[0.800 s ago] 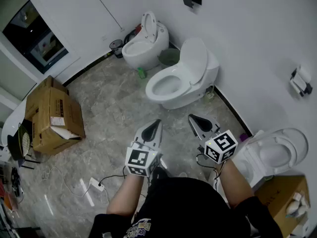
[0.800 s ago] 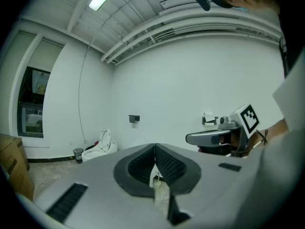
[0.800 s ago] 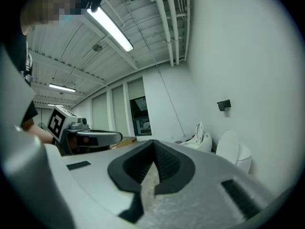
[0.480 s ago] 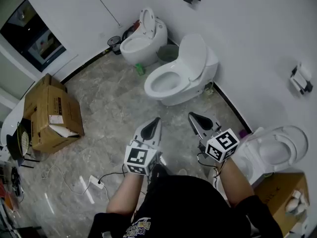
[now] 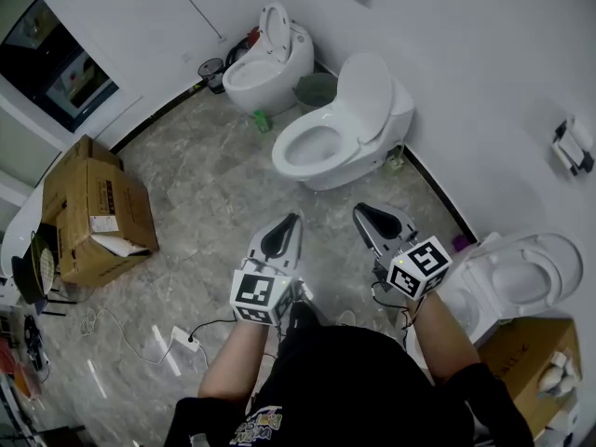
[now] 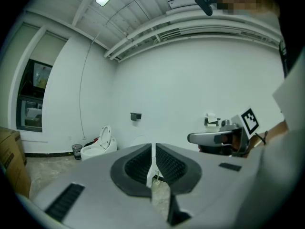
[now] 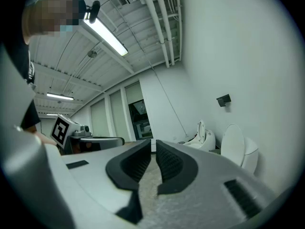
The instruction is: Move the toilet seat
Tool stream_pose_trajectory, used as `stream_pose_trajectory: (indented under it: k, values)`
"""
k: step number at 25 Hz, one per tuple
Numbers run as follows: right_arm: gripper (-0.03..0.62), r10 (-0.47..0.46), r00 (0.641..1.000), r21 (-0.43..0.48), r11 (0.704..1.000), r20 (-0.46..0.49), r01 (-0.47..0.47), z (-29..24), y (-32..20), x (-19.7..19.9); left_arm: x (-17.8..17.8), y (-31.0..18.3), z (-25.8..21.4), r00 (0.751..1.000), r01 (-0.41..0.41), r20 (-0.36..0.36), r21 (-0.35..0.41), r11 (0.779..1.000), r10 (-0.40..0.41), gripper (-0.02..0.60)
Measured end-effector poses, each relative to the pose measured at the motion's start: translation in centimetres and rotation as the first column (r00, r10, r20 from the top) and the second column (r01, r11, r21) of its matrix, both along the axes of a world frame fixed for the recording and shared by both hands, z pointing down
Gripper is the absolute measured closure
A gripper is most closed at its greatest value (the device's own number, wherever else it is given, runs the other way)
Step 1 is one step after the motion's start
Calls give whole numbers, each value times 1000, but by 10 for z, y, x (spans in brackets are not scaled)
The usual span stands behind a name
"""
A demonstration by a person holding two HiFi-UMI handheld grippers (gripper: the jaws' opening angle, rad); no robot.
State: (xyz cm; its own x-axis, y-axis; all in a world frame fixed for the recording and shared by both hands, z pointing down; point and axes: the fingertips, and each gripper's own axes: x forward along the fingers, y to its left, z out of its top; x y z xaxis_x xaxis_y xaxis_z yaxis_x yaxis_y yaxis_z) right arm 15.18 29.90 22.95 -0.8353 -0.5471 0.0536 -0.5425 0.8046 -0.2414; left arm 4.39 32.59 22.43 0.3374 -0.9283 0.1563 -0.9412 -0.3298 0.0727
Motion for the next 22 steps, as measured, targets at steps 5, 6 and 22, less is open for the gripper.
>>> stream_pose_trajectory:
  k: [5,6,22]
  values:
    - [528,6,1000,-3,1000,-8,-6,-2,-16,-22,-22,-17,2,1000,-15,-8,-13,1000,15,574]
    - [522,9,1000,-4,1000,-8,-9,-1,-20,-26,-26,-21,2,1000,-16,-10,-16,1000,16,572]
    - [338,90,996,21,996,-10,-90,-10,-88,-106,-102,-95,11,990,-137,-39,-11,990,137,367]
